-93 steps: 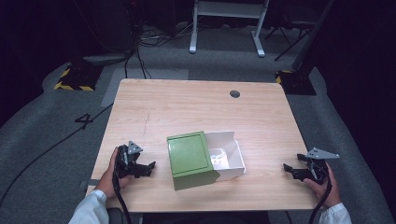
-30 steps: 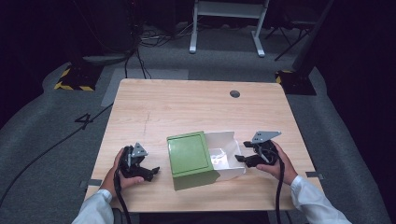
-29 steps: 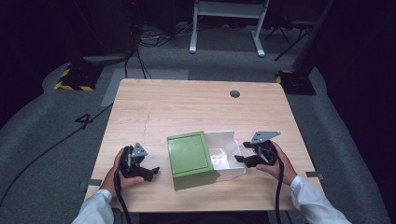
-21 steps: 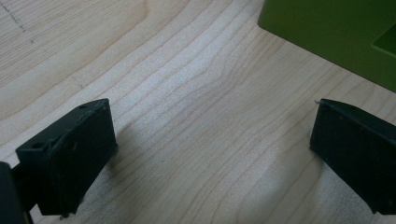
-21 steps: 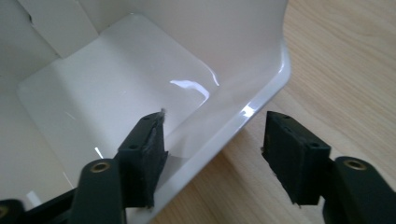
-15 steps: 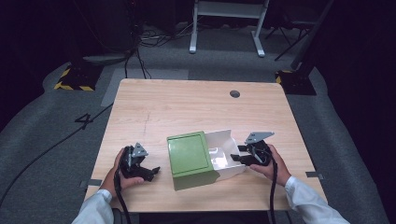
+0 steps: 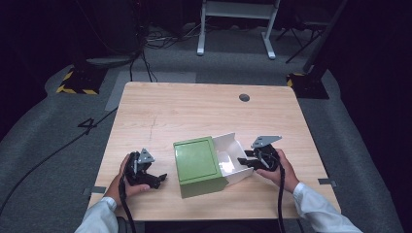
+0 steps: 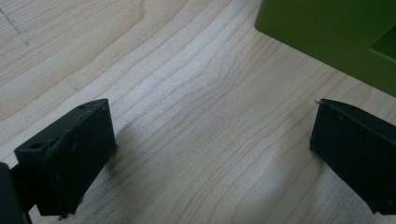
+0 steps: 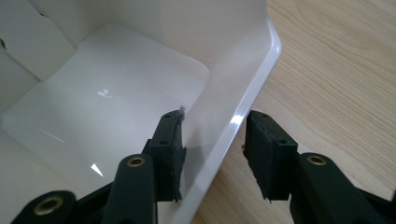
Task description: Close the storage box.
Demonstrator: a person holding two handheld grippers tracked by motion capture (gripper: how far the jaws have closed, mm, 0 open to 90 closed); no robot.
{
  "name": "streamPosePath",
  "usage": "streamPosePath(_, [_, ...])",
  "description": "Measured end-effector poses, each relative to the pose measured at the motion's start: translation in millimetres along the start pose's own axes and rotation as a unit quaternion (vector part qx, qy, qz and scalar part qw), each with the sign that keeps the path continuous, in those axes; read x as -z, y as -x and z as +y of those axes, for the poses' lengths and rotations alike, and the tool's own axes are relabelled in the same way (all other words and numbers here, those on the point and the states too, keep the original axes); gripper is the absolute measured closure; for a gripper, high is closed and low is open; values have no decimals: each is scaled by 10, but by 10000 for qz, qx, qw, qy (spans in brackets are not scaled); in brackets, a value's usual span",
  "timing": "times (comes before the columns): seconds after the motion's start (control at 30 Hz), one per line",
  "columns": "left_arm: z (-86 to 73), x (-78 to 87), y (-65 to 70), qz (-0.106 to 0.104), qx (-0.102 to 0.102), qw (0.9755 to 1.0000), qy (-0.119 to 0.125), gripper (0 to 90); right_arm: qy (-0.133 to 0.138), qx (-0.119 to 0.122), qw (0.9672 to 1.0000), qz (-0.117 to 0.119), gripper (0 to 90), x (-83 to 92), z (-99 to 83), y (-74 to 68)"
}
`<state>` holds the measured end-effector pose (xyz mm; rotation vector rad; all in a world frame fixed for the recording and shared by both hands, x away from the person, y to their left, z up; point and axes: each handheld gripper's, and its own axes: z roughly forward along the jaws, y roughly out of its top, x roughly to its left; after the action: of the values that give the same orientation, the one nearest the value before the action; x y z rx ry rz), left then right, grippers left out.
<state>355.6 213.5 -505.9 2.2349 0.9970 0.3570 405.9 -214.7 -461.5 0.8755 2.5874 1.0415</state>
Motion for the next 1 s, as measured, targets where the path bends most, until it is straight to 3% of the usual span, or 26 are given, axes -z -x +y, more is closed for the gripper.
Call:
streamPosePath(0.63, [2,0,1,-1,3,10000,-12,1,-37,156,9999,47,575,-139,150,-105])
streamPosePath(1.0, [11,-7,4,-5,7,10000,-20,1,-11,453,9987,235,557,-217,266,-243])
